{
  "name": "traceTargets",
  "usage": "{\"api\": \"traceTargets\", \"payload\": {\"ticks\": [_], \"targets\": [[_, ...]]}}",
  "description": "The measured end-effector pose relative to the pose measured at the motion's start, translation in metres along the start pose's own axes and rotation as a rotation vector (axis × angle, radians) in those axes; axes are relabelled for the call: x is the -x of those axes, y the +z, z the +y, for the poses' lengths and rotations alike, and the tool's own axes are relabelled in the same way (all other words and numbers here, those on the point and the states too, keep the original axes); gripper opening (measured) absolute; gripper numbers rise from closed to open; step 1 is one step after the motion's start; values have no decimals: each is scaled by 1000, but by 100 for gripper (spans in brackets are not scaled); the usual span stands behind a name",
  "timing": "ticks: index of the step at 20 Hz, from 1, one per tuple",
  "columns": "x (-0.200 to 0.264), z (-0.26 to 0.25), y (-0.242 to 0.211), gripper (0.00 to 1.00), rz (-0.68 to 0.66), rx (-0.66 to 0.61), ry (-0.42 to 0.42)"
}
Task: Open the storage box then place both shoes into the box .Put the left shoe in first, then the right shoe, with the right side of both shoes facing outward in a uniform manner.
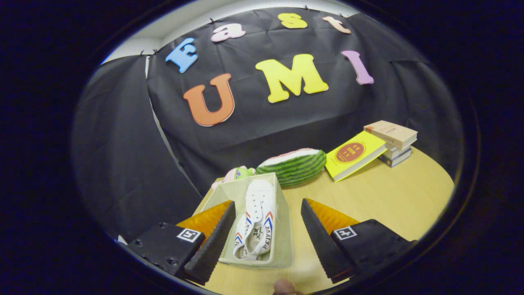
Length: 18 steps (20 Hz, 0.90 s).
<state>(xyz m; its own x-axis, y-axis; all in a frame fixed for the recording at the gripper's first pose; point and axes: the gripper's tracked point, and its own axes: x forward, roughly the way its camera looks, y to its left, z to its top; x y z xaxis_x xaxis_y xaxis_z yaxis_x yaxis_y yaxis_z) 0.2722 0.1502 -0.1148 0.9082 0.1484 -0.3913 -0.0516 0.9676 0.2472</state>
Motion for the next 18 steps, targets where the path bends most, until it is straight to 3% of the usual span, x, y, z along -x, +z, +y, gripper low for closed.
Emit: {"api": "traceTargets", "payload": {"ticks": [12, 18], "targets": [[115, -35, 77, 100, -275, 171, -46], [168, -49, 94, 100, -419, 245, -52]]}}
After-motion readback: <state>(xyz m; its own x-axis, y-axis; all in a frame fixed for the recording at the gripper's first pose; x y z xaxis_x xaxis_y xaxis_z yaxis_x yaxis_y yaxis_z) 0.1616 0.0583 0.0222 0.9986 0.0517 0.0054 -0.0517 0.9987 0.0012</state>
